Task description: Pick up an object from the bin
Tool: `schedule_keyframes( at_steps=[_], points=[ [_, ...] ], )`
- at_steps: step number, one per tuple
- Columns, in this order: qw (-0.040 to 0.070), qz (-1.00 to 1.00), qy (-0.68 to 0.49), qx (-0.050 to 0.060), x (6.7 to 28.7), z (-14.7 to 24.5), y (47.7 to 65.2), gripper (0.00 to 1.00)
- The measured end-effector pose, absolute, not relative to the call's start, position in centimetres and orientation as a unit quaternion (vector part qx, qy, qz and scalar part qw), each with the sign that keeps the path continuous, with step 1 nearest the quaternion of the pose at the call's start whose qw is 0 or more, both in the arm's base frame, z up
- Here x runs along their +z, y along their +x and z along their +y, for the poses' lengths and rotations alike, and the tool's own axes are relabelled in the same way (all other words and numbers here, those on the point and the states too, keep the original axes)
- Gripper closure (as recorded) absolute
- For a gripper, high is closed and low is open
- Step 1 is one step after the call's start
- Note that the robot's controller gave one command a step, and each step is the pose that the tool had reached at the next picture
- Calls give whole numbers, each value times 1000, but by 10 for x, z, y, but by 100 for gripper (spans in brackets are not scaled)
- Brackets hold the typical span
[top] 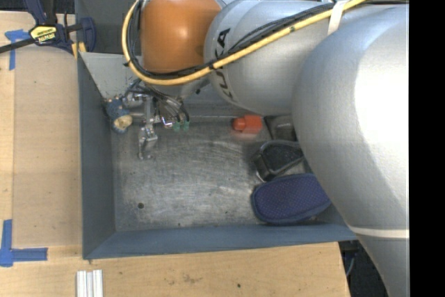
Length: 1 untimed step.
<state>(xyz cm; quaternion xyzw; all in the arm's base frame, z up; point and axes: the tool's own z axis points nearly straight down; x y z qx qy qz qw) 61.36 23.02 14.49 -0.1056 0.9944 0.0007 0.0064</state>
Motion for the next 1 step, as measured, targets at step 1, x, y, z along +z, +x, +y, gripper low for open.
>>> schedule_keyframes(
  at_steps=[1],
  points=[
    [9, 1000, 16, 3, 95, 235, 623, 0]
  ],
)
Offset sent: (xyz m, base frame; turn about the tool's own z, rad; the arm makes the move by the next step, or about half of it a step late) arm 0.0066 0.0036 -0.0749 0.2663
